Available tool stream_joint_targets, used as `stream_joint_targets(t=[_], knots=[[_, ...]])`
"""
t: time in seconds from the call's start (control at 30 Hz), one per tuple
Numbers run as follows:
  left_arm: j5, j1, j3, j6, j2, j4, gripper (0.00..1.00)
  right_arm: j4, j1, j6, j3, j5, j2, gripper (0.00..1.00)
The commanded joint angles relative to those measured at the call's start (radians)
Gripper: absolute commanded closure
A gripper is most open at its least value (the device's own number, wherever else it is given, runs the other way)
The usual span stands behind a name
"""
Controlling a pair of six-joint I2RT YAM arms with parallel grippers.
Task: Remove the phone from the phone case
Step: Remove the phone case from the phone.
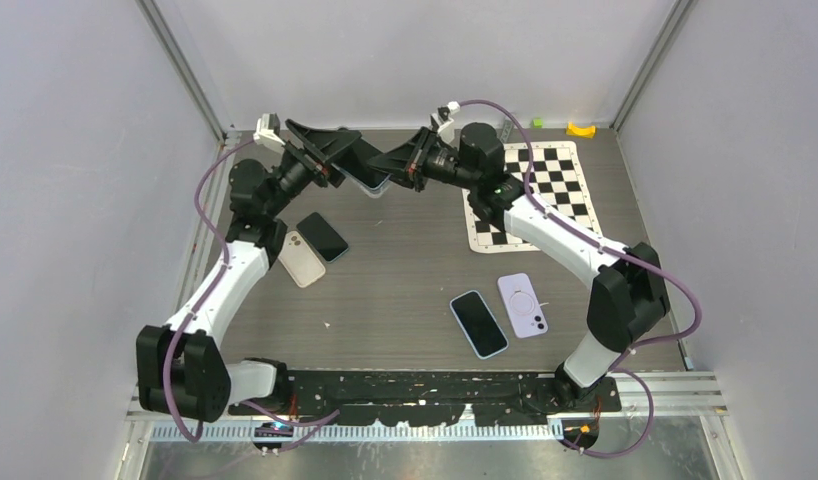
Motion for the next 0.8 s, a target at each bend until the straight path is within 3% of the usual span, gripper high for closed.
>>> stream_joint_targets(t=[0.0, 0.23, 0.43, 0.63, 0.77], knots=[[-0.022, -0.013, -0.023, 0.180, -0.072, -0.059, 0.09, 0.219, -0.036, 0.151, -0.018, 0.062, -0.006, 0.99], [-0.003, -0.016, -0.115, 0.206, -0.081, -0.067, 0.05, 0.308, -0.063, 0.261, -0.075, 0.102, 0.000, 0.99], [-0.014, -0.038, -0.121, 0.232, -0.049, -0.068, 0.14, 0.338, -0.067, 0.312, -0.058, 0.088, 0.034, 0.99], [-0.010, -0.049, -0.078, 0.227, 0.019, -0.062, 0.16, 0.334, -0.067, 0.327, -0.045, 0.082, 0.054, 0.99], [-0.012, -0.051, -0.069, 0.226, 0.044, -0.062, 0.31, 0.356, -0.067, 0.350, -0.044, 0.076, 0.064, 0.99]])
